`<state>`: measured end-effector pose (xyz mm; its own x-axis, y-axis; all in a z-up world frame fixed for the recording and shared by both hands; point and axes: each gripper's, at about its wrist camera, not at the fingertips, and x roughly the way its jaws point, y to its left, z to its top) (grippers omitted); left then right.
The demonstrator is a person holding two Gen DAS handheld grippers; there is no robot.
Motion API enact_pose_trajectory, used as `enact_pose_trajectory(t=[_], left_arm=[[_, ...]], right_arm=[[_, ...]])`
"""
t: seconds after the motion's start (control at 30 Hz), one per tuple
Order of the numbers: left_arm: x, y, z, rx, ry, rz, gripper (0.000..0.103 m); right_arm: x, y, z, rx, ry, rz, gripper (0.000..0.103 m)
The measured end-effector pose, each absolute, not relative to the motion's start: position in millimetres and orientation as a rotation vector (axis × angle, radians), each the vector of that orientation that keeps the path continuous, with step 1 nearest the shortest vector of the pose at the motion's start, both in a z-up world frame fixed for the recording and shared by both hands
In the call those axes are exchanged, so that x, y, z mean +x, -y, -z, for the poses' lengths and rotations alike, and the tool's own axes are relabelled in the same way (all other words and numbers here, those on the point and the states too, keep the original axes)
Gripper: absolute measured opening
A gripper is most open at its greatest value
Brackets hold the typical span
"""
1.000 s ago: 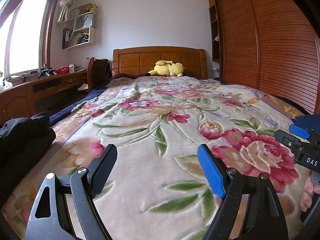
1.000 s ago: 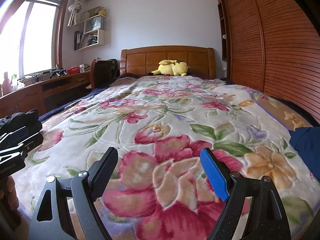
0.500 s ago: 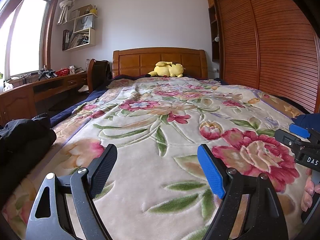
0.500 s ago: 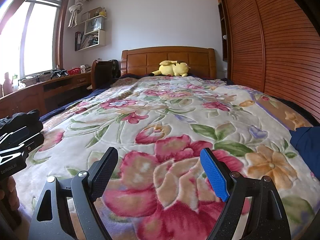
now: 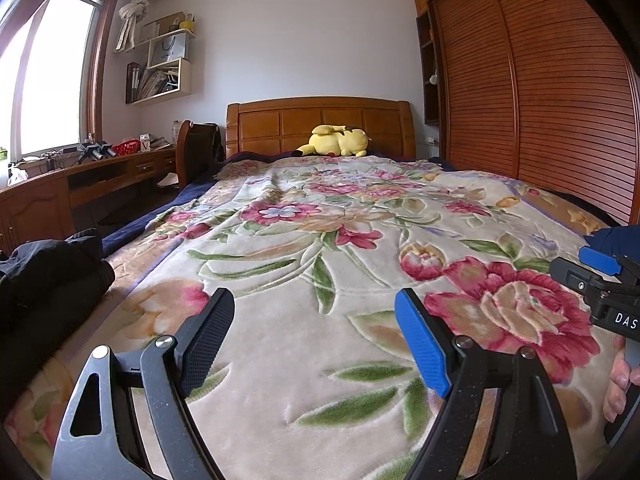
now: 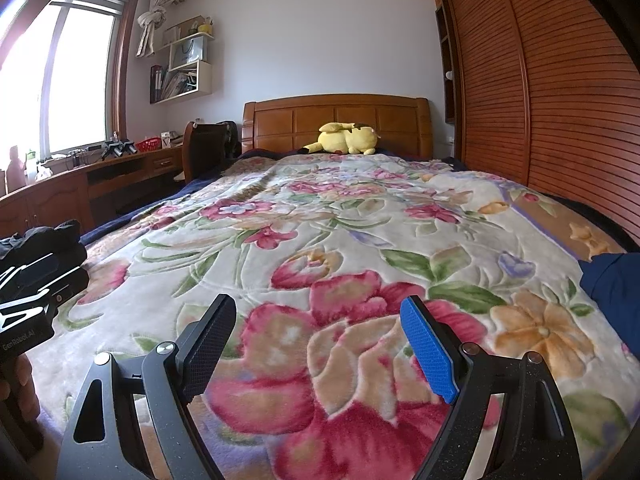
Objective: Fold large clothes
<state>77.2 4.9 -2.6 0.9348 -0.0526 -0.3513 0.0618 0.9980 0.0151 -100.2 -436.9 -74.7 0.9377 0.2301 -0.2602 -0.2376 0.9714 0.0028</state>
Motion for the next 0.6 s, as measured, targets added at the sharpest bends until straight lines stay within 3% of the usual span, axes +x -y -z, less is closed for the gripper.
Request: enact_pose_trajectory(t=[0.6], left_arm=[[77.7, -5.7, 4.1, 0.028, -0.357, 0.059, 0.083]], right_arm=[[-99.3, 437.7, 74.7, -0.027, -0.262, -0.241, 0.086]])
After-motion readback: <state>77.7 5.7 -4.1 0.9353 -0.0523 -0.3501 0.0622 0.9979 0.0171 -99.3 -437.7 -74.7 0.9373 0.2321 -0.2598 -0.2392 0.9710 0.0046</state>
